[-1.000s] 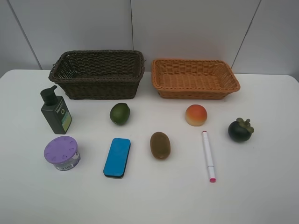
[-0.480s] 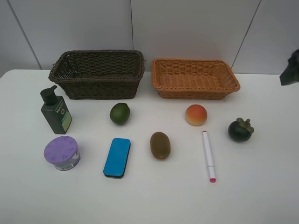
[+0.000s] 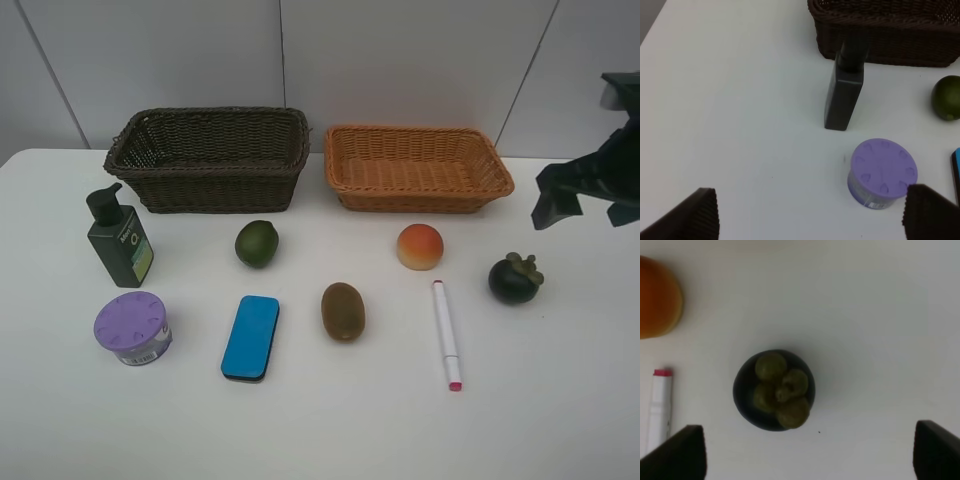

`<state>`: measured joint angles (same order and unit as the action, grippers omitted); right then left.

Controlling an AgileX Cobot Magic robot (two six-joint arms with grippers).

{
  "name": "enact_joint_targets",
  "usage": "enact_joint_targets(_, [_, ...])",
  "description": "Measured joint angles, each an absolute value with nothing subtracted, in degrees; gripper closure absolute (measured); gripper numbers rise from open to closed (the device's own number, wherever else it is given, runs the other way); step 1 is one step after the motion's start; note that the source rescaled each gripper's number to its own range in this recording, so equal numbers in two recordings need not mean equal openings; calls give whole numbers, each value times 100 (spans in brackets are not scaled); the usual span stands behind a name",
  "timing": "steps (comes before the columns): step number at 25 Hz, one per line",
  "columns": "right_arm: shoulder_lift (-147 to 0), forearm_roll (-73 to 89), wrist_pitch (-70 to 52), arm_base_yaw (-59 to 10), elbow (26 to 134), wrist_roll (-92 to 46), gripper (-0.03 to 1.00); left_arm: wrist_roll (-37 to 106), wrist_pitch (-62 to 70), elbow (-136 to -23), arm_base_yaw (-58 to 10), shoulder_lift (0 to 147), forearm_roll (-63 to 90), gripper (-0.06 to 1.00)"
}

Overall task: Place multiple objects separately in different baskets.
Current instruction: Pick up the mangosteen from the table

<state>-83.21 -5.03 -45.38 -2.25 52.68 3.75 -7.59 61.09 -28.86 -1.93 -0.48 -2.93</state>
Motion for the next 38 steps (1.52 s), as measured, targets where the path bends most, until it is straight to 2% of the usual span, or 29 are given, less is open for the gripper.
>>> enact_joint_targets(14, [-9803,-213,-3950,-225,5316,94,-3,-759,6109,-2886,-193,-48,-293,-3])
enact_joint_targets(29, [-10396,0,-3758,-231,5303,-59,-3,-759,6109,-2886,-193,-48,-293,-3])
enact_joint_targets(33, [-10426,0,-3750,-231,5303,-90,4,-759,6109,-2886,-193,-48,-293,-3])
enact_joint_targets(38, [-10426,0,-3737,-231,5303,-95,21,-759,6109,-2886,-193,-48,-293,-3])
